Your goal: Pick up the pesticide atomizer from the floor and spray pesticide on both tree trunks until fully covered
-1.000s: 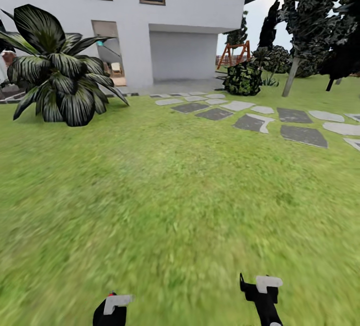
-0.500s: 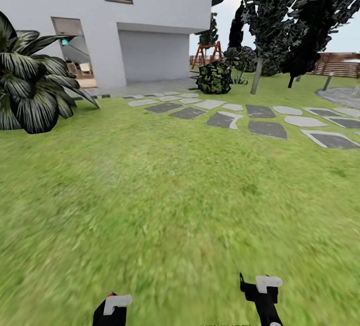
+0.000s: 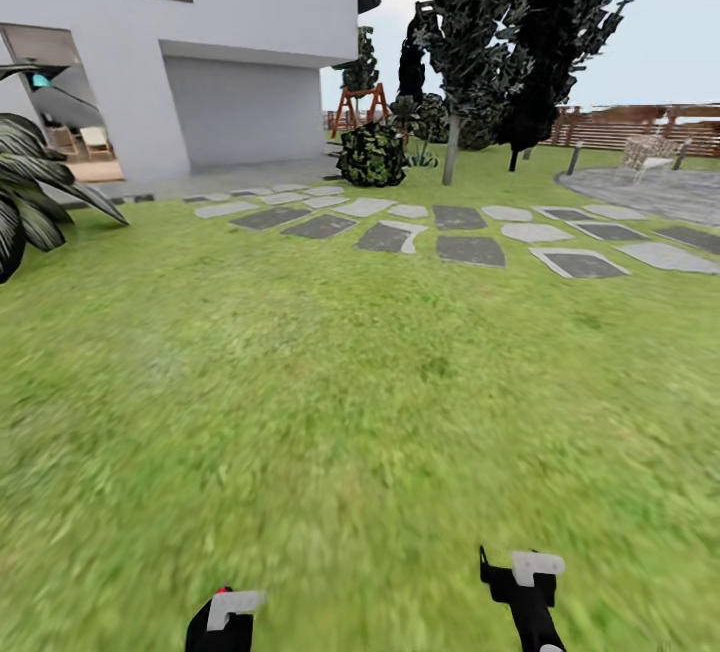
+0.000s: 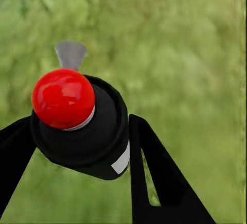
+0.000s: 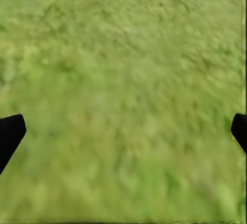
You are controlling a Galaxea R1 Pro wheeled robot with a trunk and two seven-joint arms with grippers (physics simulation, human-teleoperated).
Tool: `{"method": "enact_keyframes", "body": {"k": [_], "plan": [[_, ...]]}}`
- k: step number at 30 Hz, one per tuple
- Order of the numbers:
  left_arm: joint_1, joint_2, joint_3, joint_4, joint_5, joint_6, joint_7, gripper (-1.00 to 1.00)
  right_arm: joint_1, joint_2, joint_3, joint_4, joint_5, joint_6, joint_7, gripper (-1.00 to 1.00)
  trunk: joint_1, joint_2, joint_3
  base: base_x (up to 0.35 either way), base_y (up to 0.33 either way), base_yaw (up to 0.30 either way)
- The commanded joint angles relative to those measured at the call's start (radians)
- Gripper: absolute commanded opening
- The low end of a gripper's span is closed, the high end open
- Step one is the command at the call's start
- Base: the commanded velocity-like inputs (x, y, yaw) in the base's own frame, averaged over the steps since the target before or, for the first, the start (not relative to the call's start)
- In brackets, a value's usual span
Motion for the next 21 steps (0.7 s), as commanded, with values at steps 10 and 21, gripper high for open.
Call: {"method": "enact_keyframes", "body": {"k": [10, 21], "plan": [[0.001, -0.001, 0.000, 0.001, 0.000, 0.000, 0.000, -1.00, 0.000, 0.000, 0.000, 0.000, 0.000, 0.000, 0.000, 1.00, 0.000, 0.000, 0.000, 0.000, -0.272, -0.296], [0.001, -0.001, 0.000, 0.001, 0.001, 0.000, 0.000, -1.00, 0.000, 0.000, 0.000, 0.000, 0.000, 0.000, 0.000, 1.00, 0.000, 0.000, 0.000, 0.000, -0.272, -0.296]]}}
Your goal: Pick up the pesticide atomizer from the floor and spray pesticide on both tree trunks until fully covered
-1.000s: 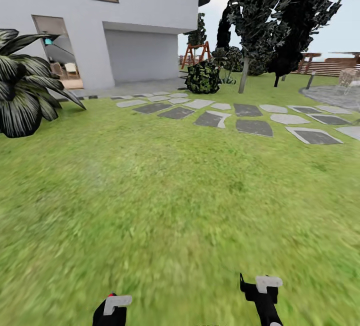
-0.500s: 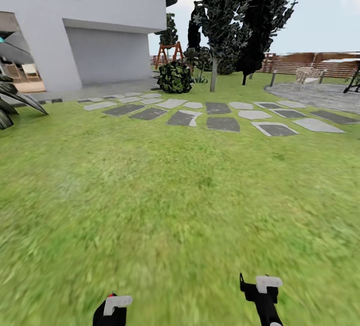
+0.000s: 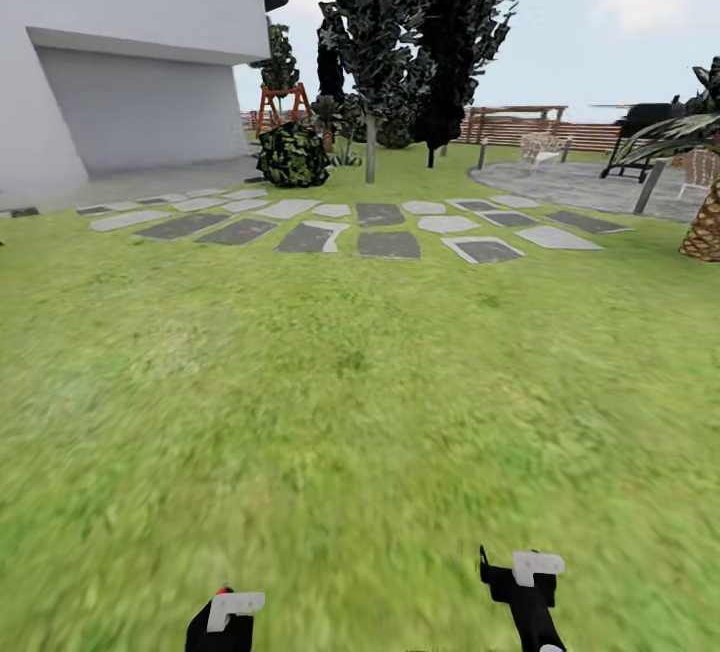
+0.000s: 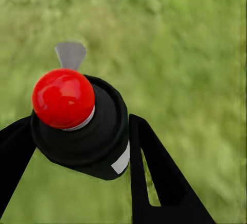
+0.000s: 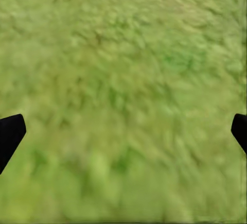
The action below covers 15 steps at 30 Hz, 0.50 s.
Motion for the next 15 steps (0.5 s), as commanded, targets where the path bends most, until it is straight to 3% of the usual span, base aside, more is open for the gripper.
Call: {"method": "enact_keyframes", "body": {"k": [1, 15], "plan": [[0.000, 0.000, 0.000, 0.000, 0.000, 0.000, 0.000, -1.00, 0.000, 0.000, 0.000, 0.000, 0.000, 0.000, 0.000, 1.00, 0.000, 0.000, 0.000, 0.000, -0.272, -0.296], [0.000, 0.000, 0.000, 0.000, 0.000, 0.000, 0.000, -1.00, 0.000, 0.000, 0.000, 0.000, 0.000, 0.000, 0.000, 1.00, 0.000, 0.000, 0.000, 0.000, -0.273, -0.296]]}}
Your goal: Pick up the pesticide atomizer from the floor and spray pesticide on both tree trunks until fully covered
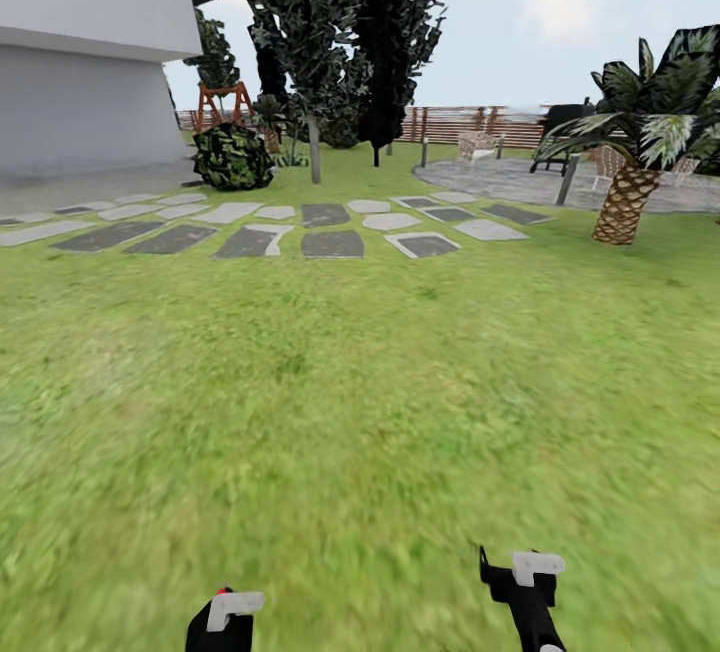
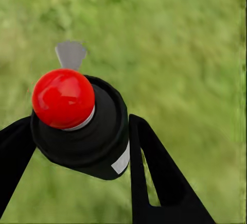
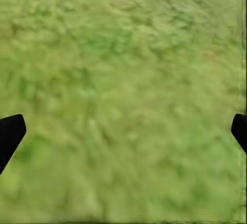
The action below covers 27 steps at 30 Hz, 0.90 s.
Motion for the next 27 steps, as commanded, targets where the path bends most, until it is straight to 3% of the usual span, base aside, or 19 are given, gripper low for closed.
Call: {"method": "enact_keyframes", "body": {"k": [1, 27], "plan": [[0.000, 0.000, 0.000, 0.000, -0.001, 0.000, 0.000, -1.00, 0.000, 0.000, 0.000, 0.000, 0.000, 0.000, 0.000, 1.00, 0.000, 0.000, 0.000, 0.000, -0.273, -0.296], [0.000, 0.000, 0.000, -0.001, -0.002, 0.000, 0.000, -1.00, 0.000, 0.000, 0.000, 0.000, 0.000, -0.001, 0.000, 1.00, 0.000, 0.000, 0.000, 0.000, -0.273, -0.296]]}}
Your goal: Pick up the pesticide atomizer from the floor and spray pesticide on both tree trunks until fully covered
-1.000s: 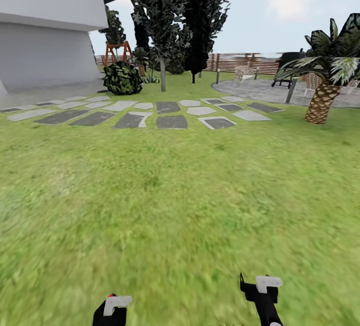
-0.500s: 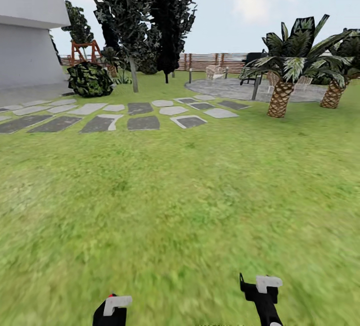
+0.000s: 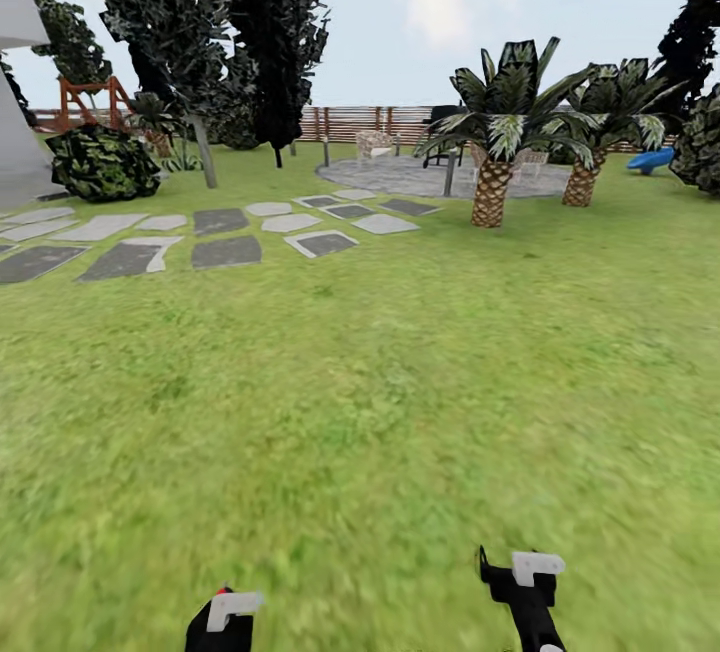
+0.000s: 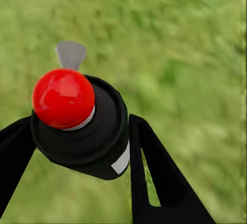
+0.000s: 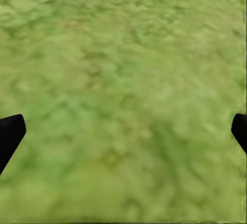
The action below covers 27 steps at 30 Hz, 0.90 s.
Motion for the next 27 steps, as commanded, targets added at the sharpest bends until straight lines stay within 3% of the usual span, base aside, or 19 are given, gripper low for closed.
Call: {"method": "enact_keyframes", "body": {"k": [1, 27], "plan": [[0.000, 0.000, 0.000, 0.000, 0.000, 0.000, 0.000, -1.00, 0.000, 0.000, 0.000, 0.000, 0.000, 0.000, 0.000, 1.00, 0.000, 0.000, 0.000, 0.000, -0.273, -0.296], [0.000, 0.000, 0.000, 0.000, 0.000, 0.000, 0.000, -1.00, 0.000, 0.000, 0.000, 0.000, 0.000, 0.001, 0.000, 1.00, 0.000, 0.000, 0.000, 0.000, -0.273, -0.296]]}}
